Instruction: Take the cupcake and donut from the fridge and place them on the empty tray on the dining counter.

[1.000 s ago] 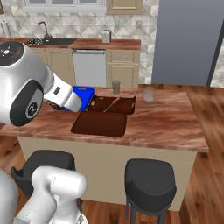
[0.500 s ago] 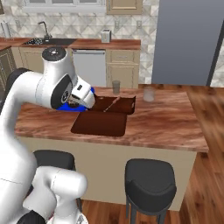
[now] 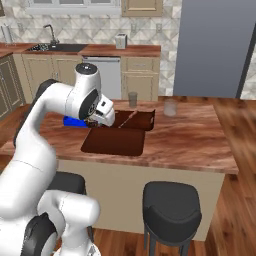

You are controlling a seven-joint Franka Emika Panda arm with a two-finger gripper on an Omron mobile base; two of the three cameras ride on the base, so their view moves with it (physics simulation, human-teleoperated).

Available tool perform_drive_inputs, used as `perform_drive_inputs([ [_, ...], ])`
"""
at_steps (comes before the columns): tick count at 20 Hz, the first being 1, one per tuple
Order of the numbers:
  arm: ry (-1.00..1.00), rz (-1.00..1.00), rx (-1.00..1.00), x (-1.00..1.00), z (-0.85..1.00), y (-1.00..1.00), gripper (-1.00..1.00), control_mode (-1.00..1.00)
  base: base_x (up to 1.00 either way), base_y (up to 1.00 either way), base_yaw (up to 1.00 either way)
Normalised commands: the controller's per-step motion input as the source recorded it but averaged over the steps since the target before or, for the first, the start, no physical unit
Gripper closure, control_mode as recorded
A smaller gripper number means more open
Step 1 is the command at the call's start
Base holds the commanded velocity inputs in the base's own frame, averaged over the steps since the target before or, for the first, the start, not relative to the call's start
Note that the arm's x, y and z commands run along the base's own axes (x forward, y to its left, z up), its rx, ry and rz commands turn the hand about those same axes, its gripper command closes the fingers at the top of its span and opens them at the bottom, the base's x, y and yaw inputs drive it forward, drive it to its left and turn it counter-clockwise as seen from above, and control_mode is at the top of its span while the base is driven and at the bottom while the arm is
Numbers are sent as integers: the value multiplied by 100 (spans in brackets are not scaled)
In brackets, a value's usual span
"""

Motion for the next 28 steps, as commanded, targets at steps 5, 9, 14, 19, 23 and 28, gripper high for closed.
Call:
perform_drive_inputs([
  [5, 9, 0, 0, 76, -65, 29, 100, -100, 0, 0, 0],
  [9, 14, 0, 0, 55, -40, 30, 100, -100, 0, 0, 0],
  [14, 19, 0, 0, 55, -42, 29, 100, -100, 0, 0, 0],
  [19, 7, 0, 0, 45, -48, 16, 100, -100, 0, 0, 0],
  [23, 9, 0, 0, 45, -34, 4, 100, -100, 0, 0, 0],
  [28, 1, 0, 4, 40, -28, 9, 100, -100, 0, 0, 0],
])
